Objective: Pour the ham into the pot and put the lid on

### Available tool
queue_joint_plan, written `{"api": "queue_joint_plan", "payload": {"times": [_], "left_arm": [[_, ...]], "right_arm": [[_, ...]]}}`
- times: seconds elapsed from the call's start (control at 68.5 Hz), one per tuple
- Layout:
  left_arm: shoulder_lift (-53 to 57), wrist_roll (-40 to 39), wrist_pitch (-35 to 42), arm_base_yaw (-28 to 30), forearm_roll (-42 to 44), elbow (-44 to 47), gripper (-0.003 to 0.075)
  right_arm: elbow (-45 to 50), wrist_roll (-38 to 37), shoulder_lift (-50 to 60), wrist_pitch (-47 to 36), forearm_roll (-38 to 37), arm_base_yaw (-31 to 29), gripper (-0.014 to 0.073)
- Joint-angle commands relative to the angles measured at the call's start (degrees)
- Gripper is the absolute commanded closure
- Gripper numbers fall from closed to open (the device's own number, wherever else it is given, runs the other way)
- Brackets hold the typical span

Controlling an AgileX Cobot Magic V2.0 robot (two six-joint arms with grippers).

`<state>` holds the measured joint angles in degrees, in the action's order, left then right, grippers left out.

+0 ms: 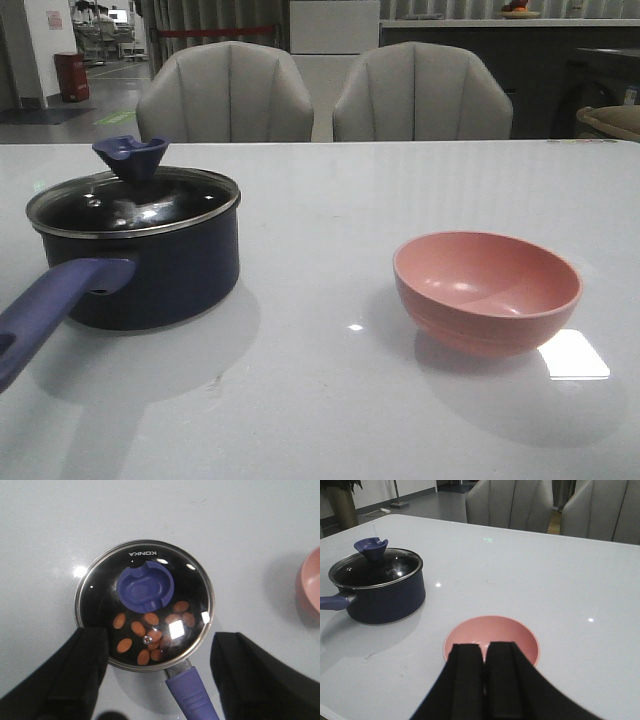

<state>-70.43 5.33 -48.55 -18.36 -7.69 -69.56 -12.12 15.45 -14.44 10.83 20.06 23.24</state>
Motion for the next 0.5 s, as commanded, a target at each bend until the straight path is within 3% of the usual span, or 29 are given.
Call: {"api": "queue_joint_plan", "payload": {"times": [0.0,0.292,0.482], "left_arm": [[7.8,-0.1,6.6,-0.5,-2.1,4.3,0.028],[26.9,-0.1,10.1,-0.5,-2.1,18.3,0.0375],[39.4,-0.1,10.7,-0.5,-2.1,26.0,0.0497]], "right_arm": [[-1.5,0.6,-0.3,-4.1,-0.1,0.0,0.0447],[-1.5,0.6,-0.3,-4.1,-0.1,0.0,0.0447],[-1.5,0.6,-0.3,-4.1,-0.1,0.0,0.0447]]}}
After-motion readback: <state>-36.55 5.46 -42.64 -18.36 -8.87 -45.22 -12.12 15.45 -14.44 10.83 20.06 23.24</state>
